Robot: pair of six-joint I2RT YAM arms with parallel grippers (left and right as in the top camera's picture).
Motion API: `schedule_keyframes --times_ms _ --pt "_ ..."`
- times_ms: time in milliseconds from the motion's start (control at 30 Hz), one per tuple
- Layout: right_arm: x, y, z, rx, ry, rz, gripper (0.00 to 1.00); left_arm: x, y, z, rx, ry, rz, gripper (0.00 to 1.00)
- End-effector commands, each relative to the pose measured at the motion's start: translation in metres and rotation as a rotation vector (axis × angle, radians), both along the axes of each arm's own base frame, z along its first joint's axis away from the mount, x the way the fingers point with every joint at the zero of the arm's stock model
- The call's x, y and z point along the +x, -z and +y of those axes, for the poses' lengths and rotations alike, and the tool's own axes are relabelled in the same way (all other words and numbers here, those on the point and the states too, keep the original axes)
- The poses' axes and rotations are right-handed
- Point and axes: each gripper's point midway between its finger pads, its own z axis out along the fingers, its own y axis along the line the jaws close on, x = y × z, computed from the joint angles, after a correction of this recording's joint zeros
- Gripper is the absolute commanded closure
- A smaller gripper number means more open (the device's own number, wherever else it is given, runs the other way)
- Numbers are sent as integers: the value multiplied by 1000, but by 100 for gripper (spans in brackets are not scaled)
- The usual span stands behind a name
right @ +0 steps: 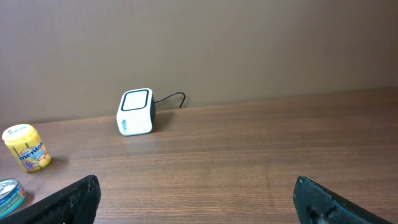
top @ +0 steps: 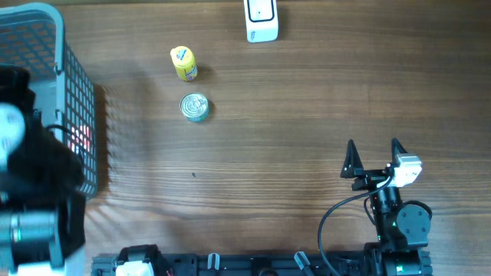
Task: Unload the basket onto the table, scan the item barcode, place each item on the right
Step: 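Move the left gripper back into the basket toward the hex wrench package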
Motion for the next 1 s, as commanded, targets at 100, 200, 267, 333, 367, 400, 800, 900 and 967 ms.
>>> schedule_keyframes --times_ms 100,200,267,333,367,400,800,900,967 --pt "0 2 3 -4 -15 0 0 49 81 63 -66 -102 319 0" --pt "0 2 3 -4 -15 0 0 63 113 82 -118 -103 394 0" --pt "0 2 3 -4 -15 0 0 72 135 94 -166 -89 431 0" --pt "0 2 3 -4 -15 0 0 78 158 104 -227 -67 457 0" --pt "0 2 3 -4 -15 0 0 81 169 109 -256 -49 473 0" --pt "0 2 3 -4 -15 0 0 83 180 114 -282 -37 486 0" --pt "0 2 3 -4 -15 0 0 72 266 156 -521 55 596 0" --pt "0 2 3 -4 -15 0 0 95 263 148 -382 281 707 0" --pt "0 2 3 -4 -15 0 0 108 260 143 -224 426 829 0"
